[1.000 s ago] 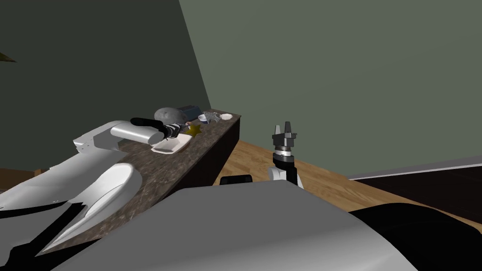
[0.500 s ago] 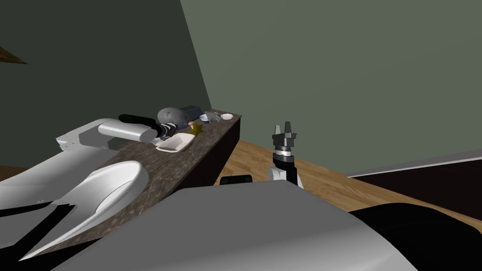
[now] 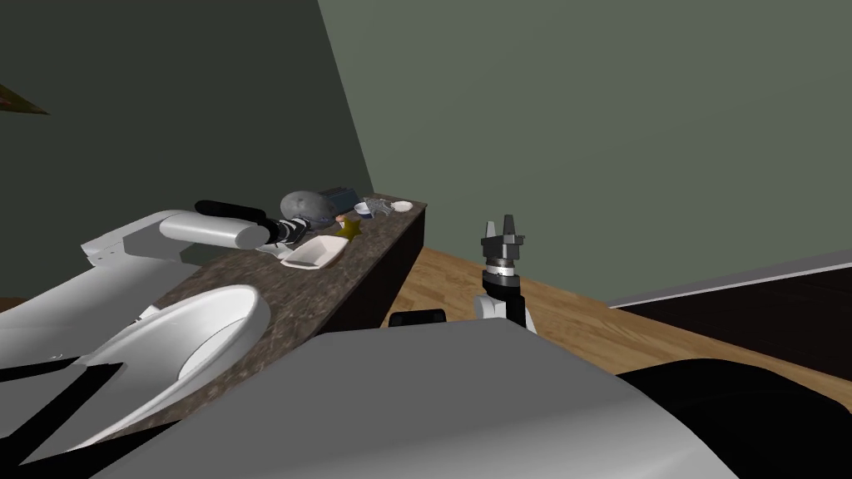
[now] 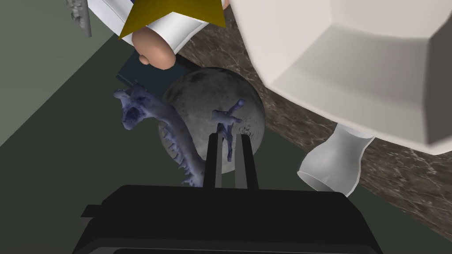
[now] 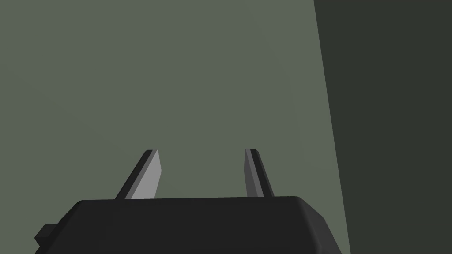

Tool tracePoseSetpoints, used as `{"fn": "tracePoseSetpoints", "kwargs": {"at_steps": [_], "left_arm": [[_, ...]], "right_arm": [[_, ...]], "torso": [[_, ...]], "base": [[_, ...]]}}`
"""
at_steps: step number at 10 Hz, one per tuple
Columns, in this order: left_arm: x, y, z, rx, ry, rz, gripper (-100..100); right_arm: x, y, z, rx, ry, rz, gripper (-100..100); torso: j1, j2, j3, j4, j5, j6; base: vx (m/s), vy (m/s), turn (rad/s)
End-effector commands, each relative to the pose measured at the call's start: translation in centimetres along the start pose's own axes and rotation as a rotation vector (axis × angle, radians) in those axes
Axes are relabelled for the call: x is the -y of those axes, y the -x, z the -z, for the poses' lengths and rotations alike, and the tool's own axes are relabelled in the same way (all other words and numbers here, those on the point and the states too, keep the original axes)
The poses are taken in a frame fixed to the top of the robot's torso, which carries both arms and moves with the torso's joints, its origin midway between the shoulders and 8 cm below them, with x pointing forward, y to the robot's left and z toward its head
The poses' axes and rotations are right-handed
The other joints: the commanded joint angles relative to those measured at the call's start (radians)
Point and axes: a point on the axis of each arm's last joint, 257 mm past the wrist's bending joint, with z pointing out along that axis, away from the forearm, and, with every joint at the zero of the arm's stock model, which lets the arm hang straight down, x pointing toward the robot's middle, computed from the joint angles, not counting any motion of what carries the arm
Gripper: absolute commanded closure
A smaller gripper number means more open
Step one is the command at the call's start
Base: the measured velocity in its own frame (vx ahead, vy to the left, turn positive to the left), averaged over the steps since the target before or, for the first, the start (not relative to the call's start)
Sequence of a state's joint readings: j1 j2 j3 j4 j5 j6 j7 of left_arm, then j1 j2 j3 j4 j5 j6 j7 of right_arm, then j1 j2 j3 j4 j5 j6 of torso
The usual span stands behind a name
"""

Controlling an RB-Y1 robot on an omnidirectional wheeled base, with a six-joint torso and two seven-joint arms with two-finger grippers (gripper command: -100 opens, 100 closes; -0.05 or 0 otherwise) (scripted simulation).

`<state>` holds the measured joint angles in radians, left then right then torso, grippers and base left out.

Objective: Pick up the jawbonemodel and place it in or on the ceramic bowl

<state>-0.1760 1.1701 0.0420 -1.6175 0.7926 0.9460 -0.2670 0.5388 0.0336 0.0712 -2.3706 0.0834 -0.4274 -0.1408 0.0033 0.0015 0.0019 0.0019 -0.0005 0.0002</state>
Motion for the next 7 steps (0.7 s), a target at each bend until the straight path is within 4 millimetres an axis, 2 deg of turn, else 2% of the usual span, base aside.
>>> {"fn": "tracePoseSetpoints", "kwargs": {"at_steps": [1, 7], "left_arm": [[-0.9, 0.1, -0.3, -0.014, 0.008, -0.014, 100], [-3.1, -0.3, -1.2, -0.061, 0.029, -0.063, 100]], "right_arm": [[0.0, 0.0, 0.0, 0.0, 0.0, 0.0, 0], [0.0, 0.0, 0.0, 0.0, 0.0, 0.0, 0]], "torso": [[0.0, 0.0, 0.0, 0.0, 0.0, 0.0], [0.001, -0.001, -0.001, 0.0, 0.0, 0.001]], "base": [[-0.026, 0.077, -0.064], [-0.012, 0.073, -0.052]]}}
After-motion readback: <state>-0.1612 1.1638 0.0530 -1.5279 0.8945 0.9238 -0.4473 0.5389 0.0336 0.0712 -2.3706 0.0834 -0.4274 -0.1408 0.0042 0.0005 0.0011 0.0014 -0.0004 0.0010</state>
